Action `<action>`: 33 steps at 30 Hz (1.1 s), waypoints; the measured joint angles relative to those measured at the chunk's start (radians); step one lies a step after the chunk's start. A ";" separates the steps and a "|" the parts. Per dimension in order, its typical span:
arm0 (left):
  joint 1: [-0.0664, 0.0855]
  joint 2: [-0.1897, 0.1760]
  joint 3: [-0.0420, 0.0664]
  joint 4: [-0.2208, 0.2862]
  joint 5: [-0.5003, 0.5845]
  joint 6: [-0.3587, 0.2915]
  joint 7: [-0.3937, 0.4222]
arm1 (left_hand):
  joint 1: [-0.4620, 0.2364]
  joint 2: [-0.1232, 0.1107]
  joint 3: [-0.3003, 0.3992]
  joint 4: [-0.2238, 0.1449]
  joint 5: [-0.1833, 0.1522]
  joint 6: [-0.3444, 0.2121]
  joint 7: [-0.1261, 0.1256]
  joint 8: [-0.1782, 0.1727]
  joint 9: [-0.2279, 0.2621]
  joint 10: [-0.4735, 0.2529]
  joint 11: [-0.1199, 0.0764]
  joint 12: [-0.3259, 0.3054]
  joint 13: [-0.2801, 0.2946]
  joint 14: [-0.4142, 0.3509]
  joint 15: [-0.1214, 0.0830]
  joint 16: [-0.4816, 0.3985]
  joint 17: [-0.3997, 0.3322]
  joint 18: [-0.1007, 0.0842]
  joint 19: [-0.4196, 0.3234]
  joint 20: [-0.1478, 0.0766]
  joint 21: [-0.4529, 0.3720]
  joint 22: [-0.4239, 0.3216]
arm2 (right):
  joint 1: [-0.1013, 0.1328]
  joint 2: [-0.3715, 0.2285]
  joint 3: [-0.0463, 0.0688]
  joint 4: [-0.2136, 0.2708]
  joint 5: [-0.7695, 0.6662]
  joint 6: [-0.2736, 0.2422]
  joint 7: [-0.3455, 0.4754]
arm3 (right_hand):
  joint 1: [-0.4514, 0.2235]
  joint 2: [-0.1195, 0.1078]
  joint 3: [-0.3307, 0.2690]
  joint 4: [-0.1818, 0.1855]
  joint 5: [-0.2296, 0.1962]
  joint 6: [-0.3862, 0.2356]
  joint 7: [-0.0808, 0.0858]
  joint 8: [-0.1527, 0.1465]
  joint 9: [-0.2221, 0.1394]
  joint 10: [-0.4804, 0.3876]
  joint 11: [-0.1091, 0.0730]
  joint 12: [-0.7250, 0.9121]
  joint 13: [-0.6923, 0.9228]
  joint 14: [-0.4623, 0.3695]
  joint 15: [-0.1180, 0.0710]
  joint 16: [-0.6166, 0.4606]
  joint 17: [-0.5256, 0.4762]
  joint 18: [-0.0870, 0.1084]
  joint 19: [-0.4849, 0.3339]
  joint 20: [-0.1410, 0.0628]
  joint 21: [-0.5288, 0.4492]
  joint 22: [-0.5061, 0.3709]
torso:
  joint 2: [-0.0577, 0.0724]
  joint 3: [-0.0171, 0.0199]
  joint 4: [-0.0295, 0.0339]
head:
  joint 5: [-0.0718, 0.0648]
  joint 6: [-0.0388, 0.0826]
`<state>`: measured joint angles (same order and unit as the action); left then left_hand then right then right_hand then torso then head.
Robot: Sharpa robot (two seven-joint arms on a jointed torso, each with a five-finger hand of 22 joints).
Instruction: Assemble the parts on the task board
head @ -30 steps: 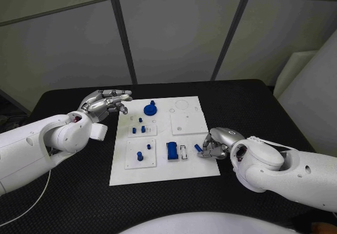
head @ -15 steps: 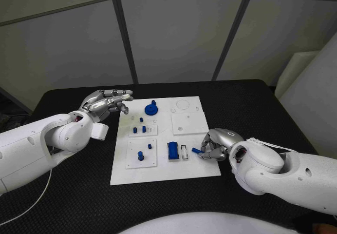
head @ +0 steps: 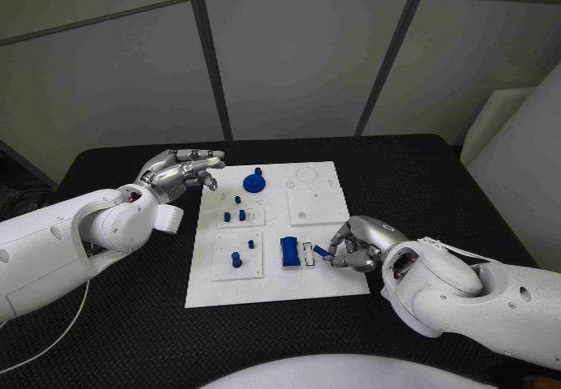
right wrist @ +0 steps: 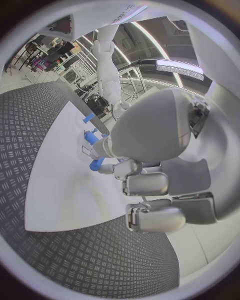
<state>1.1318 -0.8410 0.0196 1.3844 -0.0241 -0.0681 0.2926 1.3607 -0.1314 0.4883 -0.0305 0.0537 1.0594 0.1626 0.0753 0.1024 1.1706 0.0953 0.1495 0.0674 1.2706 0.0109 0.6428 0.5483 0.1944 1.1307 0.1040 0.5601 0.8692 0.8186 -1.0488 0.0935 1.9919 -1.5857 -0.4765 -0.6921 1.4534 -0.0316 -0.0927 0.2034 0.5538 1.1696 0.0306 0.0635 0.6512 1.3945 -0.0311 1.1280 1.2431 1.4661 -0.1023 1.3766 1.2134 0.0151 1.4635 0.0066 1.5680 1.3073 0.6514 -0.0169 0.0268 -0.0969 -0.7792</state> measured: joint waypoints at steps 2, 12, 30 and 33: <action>0.000 0.000 0.000 0.000 0.000 0.000 0.000 | 0.000 0.000 0.000 0.000 0.000 0.000 0.000 0.000 0.000 0.000 0.000 0.000 0.000 0.000 0.000 0.000 0.000 0.000 0.000 0.000 0.000 0.000 | 0.000 0.003 0.000 0.000 0.015 -0.010 0.000 | -0.003 0.003 -0.004 0.009 0.000 0.000 0.000 0.000 0.000 0.000 0.000 0.003 0.001 0.000 0.000 0.000 0.000 0.000 0.000 0.000 0.000 0.000 | 0.000 -0.0001 0.0000 | 0.000 0.000; 0.000 -0.002 0.000 0.002 0.000 0.003 -0.001 | 0.000 0.000 0.000 0.000 0.000 0.000 0.000 0.000 0.000 0.000 0.000 0.000 0.000 0.000 0.000 0.000 0.000 0.000 0.000 0.000 0.000 0.000 | 0.000 0.034 0.000 -0.022 0.082 -0.024 0.001 | -0.107 0.019 -0.030 0.087 0.064 0.036 -0.018 0.003 -0.006 0.023 0.003 0.034 0.026 0.004 -0.011 0.023 0.034 0.000 0.004 -0.004 0.000 0.000 | 0.000 -0.0001 -0.0002 | 0.003 0.000; 0.000 -0.005 0.000 0.008 -0.006 0.021 -0.012 | 0.000 0.000 -0.003 -0.003 0.000 0.000 0.000 -0.004 -0.001 -0.004 0.004 0.000 0.000 0.000 0.000 0.000 0.000 0.000 0.004 0.004 0.000 -0.001 | 0.001 0.094 0.000 -0.068 0.143 0.024 -0.006 | -0.151 0.009 -0.037 0.088 0.067 0.057 -0.025 0.015 0.001 0.030 -0.005 0.069 0.050 0.002 -0.013 0.038 0.064 0.000 0.004 -0.004 0.000 0.000 | 0.001 -0.0001 -0.0012 | 0.012 -0.001; 0.000 -0.005 0.000 0.009 -0.009 0.025 -0.015 | 0.000 0.000 -0.003 -0.003 0.000 0.000 0.000 -0.004 -0.001 -0.004 0.004 0.000 0.000 0.000 0.000 0.000 0.000 0.000 0.004 0.004 0.000 -0.001 | 0.001 0.099 0.000 -0.072 0.149 0.024 -0.006 | -0.151 0.009 -0.037 0.088 0.067 0.057 -0.025 0.014 0.001 0.030 -0.005 0.069 0.049 0.002 -0.013 0.038 0.064 0.000 0.004 -0.004 0.000 0.000 | 0.001 0.0000 -0.0012 | 0.014 -0.001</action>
<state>1.1317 -0.8460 0.0197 1.3929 -0.0327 -0.0432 0.2773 1.3607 -0.1314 0.4855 -0.0332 0.0537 1.0594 0.1626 0.0713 0.1015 1.1670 0.0989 0.1495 0.0672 1.2706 0.0109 0.6428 0.5485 0.1944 1.1343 0.1077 0.5602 0.8685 0.8193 -0.9501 0.0939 1.9199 -1.4366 -0.4524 -0.6978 1.3020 -0.0230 -0.1294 0.2910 0.6204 1.2268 0.0052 0.0779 0.6517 1.4244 -0.0360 1.1970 1.2918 1.4684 -0.1150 1.4143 1.2769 0.0152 1.4671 0.0031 1.5680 1.3073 0.6521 -0.0169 0.0257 -0.0827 -0.7799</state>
